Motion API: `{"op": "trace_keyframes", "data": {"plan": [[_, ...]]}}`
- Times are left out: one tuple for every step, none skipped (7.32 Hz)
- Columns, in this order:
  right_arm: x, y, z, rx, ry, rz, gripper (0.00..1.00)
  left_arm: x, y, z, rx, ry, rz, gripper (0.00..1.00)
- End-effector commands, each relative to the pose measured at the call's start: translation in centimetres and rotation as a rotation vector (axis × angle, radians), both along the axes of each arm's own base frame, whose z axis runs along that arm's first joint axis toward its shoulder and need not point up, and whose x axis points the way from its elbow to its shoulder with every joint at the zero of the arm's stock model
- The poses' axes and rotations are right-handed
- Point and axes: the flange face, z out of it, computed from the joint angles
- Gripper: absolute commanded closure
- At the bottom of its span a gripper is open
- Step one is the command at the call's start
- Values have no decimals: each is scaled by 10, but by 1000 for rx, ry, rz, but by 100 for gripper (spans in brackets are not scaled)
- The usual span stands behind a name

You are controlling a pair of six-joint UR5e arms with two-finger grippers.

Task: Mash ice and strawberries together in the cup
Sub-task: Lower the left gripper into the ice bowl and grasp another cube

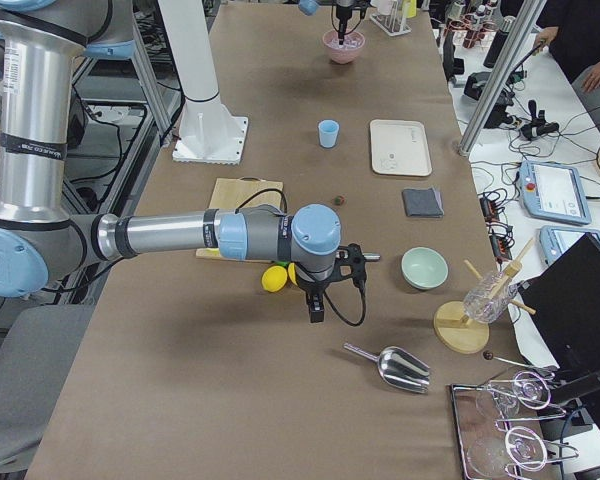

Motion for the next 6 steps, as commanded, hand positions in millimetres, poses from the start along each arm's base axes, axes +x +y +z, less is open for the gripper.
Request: {"op": "trace_keyframes", "data": {"plan": [[0, 0, -1, 3, 0, 0, 0, -29, -15, -76, -4, 30, 8, 100], [0, 0, -1, 3, 0, 0, 0, -23, -25, -119, -4, 38, -4, 100], [0, 0, -1, 3, -3, 0, 0, -12, -32, -146, -34, 87, -41, 100], [-1, -2, -3, 6, -5, 0, 0, 28, -37, -194, -51, 135, -62, 100], [-1, -5, -6, 15, -5, 0, 0, 93, -30, -247, -81, 174, -53, 100], [-4, -10, -10, 22, -5, -6, 0, 154, -13, -288, -131, 198, -52, 100]]}}
